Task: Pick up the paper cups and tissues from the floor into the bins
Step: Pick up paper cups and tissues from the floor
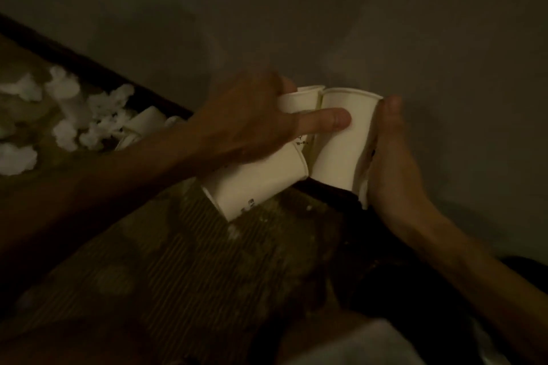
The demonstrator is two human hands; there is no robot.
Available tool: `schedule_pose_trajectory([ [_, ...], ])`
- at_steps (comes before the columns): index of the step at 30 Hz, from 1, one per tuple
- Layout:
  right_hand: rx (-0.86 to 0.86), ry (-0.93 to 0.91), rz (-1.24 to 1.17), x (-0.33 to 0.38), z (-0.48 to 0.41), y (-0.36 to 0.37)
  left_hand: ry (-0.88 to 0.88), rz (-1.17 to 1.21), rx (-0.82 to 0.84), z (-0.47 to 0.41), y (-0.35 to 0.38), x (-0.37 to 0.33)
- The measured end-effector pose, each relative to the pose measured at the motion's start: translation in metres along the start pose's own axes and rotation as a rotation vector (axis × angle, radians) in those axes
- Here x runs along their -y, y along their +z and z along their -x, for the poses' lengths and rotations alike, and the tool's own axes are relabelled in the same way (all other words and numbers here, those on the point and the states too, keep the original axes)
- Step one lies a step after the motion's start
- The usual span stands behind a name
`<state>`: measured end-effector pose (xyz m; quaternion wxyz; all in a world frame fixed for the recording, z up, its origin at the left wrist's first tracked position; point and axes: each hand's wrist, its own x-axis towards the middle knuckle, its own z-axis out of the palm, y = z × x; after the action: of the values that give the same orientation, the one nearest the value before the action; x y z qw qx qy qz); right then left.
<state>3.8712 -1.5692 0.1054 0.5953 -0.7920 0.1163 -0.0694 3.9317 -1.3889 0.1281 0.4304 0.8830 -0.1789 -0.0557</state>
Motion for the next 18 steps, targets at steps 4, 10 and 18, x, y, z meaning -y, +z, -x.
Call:
schedule_pose_trajectory([
  [4, -0.08, -0.12, 0.1, 0.034, 0.034, -0.074, 0.106, -0.076, 0.039, -0.002, 0.0, -0.091],
  [10, -0.191, -0.111, 0.018, 0.051, 0.099, -0.204, 0.376, 0.011, 0.188, 0.017, 0.063, -0.215],
  [18, -0.298, 0.003, 0.054, -0.008, 0.191, -0.299, 0.383, -0.137, 0.444, 0.039, 0.211, -0.263],
])
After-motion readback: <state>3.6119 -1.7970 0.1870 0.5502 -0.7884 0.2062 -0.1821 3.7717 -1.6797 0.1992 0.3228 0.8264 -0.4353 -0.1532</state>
